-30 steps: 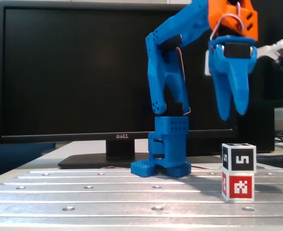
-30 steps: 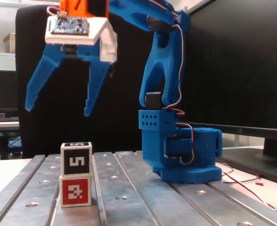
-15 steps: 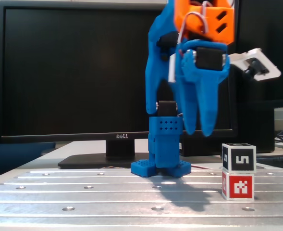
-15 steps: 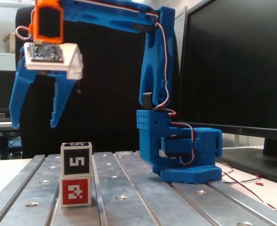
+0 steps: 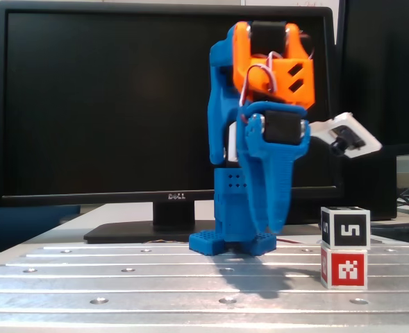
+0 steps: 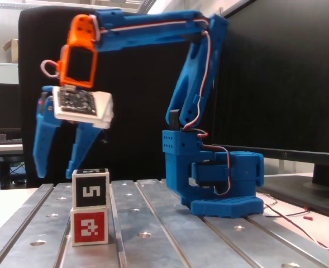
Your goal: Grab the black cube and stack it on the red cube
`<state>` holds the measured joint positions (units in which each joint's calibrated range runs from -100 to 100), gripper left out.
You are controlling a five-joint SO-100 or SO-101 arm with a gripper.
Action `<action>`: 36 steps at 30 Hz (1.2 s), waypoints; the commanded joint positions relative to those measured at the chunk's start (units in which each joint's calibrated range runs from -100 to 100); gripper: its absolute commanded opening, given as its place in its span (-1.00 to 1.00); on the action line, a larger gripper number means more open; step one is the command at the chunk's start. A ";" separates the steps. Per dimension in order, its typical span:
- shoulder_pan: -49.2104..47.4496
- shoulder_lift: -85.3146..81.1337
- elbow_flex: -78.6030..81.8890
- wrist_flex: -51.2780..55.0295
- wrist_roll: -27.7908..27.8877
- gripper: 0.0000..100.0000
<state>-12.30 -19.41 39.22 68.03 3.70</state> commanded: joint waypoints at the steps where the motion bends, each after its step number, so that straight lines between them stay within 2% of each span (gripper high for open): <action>1: 0.23 -8.41 6.69 -3.94 -0.39 -0.77; 15: 6.72 -30.63 26.77 -11.55 -0.44 -0.85; 21: 9.60 -39.57 33.10 -12.32 -0.60 -0.85; 27: 10.34 -50.43 39.16 -12.75 -0.60 -0.98; 36: 12.19 -64.97 47.21 -11.72 -0.60 -0.99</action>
<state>-1.56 -79.11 84.87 55.82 3.28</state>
